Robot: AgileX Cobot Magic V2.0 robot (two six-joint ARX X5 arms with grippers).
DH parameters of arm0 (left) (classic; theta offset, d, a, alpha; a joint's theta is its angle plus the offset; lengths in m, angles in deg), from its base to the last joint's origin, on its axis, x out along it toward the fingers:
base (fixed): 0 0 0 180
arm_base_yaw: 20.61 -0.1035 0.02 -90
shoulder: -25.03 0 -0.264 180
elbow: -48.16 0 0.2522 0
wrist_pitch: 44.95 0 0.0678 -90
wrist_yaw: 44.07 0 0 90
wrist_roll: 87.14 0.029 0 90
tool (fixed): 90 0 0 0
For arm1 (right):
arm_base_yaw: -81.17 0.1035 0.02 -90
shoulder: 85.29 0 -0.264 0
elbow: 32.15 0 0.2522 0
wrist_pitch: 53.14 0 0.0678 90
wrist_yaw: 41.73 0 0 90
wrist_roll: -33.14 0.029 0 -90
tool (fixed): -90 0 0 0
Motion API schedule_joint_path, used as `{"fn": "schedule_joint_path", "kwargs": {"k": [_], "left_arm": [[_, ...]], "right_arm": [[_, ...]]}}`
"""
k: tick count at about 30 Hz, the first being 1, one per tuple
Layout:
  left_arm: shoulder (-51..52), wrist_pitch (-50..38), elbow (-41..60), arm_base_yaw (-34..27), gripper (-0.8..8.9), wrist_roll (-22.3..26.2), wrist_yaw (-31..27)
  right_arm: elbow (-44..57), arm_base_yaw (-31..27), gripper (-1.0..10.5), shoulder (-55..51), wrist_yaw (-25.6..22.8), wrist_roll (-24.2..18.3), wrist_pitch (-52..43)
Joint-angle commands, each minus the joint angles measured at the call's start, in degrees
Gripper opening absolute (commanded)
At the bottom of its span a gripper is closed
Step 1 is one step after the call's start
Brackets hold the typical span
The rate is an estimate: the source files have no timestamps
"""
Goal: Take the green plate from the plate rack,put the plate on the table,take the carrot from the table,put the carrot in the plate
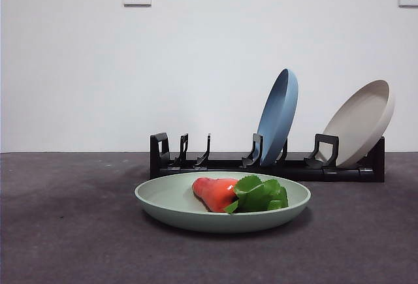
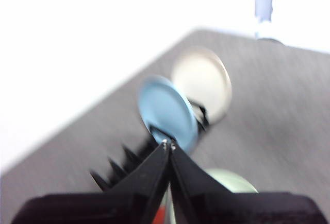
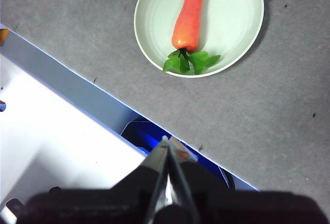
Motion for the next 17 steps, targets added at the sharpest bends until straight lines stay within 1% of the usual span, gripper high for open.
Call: {"fn": "schedule_joint_path", "kwargs": {"k": [1, 3, 4, 7, 11, 13, 17], "left_arm": [[5.0, -9.6, 8.2, -10.1, -0.03, 3.8, 8.5], [9.5, -16.0, 15.6, -15.5, -0.03, 3.6, 11.5], [12.5, -19.7, 20.7, -18.4, -0.03, 3.5, 12.0], [19.7, -26.9, 33.0, -23.8, -0.03, 3.5, 12.0], [29.2, -34.6, 49.1, -29.0, -0.03, 3.4, 8.9], [33.4, -37.2, 55.7, -30.8, -0.03, 3.1, 7.3], [40.5, -40.2, 66.7, -33.9, -0.03, 0.3, 4.7]], "right_arm": [[0.0, 0.1, 0.0, -0.1, -0.2, -0.3, -0.2], [0.0, 0.1, 0.0, -0.1, -0.2, -0.3, -0.2], [0.0, 0.1, 0.0, -0.1, -0.2, -0.3, -0.2], [0.0, 0.1, 0.0, -0.1, -0.2, -0.3, -0.2], [0.0, 0.1, 0.0, -0.1, -0.2, -0.3, -0.2], [0.0, 0.1, 0.0, -0.1, -0.2, -0.3, -0.2], [0.0, 0.1, 0.0, -0.1, -0.2, -0.3, -0.2]]}}
